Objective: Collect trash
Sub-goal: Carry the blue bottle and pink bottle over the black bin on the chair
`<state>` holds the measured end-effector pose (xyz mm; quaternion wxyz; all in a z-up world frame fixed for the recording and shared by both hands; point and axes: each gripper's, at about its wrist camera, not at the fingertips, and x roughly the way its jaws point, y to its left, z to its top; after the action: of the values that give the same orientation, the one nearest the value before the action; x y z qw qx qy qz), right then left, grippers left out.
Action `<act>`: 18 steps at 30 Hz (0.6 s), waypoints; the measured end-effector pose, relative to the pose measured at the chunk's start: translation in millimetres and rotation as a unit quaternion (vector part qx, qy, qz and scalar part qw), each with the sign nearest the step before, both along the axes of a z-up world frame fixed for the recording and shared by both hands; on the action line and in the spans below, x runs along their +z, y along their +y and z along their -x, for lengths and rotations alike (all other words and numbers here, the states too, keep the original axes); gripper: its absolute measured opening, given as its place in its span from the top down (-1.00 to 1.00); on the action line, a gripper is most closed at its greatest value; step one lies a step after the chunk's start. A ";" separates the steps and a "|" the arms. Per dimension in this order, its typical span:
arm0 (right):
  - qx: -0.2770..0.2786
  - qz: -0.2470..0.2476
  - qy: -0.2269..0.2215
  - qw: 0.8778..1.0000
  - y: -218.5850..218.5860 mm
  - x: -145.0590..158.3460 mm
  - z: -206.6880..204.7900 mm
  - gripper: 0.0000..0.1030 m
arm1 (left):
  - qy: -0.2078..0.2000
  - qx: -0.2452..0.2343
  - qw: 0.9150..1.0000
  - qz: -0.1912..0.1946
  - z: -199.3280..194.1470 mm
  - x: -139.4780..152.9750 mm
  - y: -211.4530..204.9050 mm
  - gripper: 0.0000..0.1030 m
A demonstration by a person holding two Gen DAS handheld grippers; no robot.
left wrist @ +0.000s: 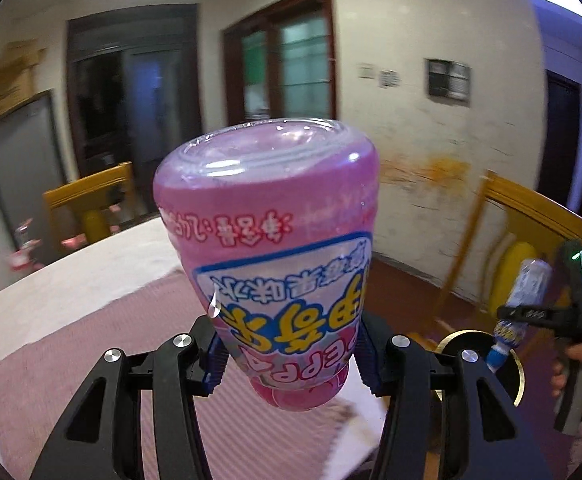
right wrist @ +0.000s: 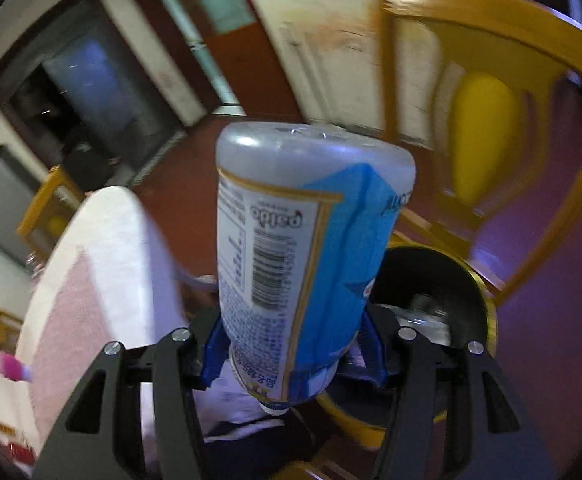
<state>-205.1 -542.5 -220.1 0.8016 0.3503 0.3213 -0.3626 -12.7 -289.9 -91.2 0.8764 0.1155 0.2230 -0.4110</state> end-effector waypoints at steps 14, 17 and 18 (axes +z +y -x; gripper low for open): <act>-0.056 -0.078 0.180 0.979 -47.9 -145.9 31.4 -0.51 | -0.017 -0.116 0.992 -0.034 71.9 -12.9 -95.6 0.01; -0.085 -0.076 0.177 0.978 -49.7 -146.0 42.8 -0.68 | -0.010 -0.134 0.990 -0.044 81.4 -18.1 -108.1 0.01; -0.097 -0.072 0.165 0.979 -50.2 -142.5 50.3 -0.69 | -0.009 -0.143 0.989 -0.048 87.2 -22.3 -115.5 0.01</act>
<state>-255.4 -592.8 -362.7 0.6713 0.3722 0.4389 -0.4671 -99.9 -405.4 -113.5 0.8040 0.1918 0.2162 -0.5196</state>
